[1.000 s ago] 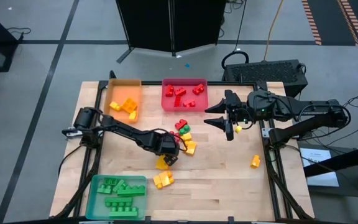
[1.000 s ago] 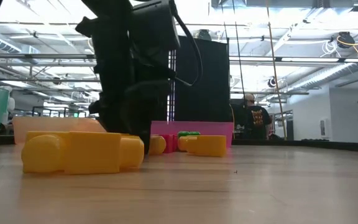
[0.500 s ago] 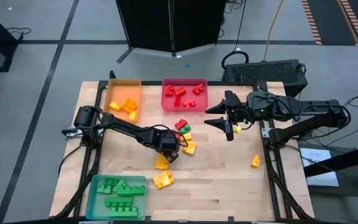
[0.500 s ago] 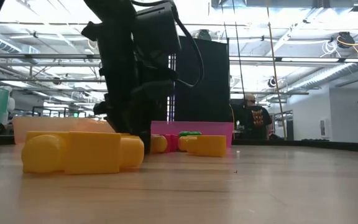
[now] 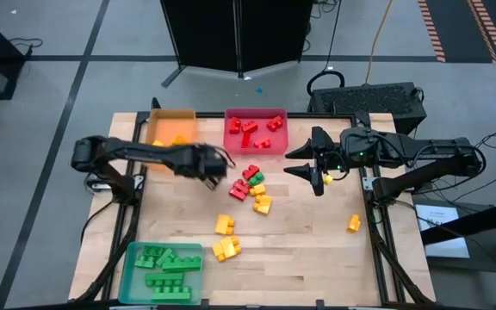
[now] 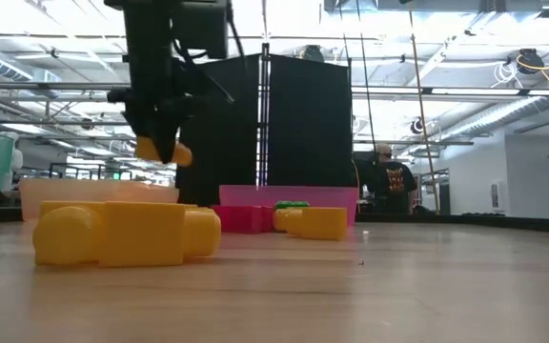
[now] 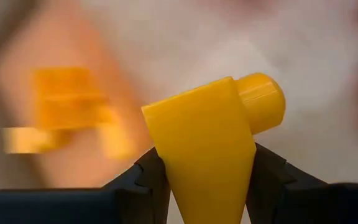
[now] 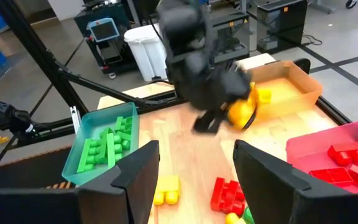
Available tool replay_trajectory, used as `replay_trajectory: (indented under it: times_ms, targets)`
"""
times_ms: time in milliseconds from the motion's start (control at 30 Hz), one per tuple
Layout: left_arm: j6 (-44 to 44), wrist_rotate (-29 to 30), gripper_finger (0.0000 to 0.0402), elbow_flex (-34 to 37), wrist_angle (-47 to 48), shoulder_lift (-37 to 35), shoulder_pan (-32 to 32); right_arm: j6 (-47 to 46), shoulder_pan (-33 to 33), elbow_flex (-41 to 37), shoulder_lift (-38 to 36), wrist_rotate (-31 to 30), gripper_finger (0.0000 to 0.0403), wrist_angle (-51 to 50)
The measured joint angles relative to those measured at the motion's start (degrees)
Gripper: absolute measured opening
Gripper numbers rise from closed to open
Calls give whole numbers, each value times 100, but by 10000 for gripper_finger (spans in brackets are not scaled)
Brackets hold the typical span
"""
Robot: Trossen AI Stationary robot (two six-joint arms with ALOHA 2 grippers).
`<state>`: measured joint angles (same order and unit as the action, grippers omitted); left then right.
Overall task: Sort blocks
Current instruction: Put the yellow game piece into the yellow bin
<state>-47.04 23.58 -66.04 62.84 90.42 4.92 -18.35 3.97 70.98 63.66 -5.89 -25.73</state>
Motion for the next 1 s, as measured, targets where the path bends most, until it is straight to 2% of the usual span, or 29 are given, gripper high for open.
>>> replay_trajectory:
  times_ms: [133,267,367,500,567,767,867,1000]
  targets:
    - [536,631,142,0,309,-489,921,1,2,0,0,0,201,-30]
    - [1241,958,142,0,244,-914,2107,-38,2,0,0,0,201,-118]
    - [1788,931,142,-1,33,-1070,2990,-47,6,0,0,0,201,-155]
    - [2311,354,143,-4,-283,-1117,3897,-47,6,0,0,0,201,-241]
    - [2357,312,166,-4,-278,-1097,4153,-48,6,0,0,0,201,-286]
    - [2907,267,289,-4,-221,-1078,4360,-45,6,0,0,9,201,-343]
    - [2951,-143,320,-4,-191,-1078,4359,-39,6,0,1,15,201,-343]
    - [3009,-1867,328,-4,-346,-1078,4215,-31,6,0,1,24,201,-350]
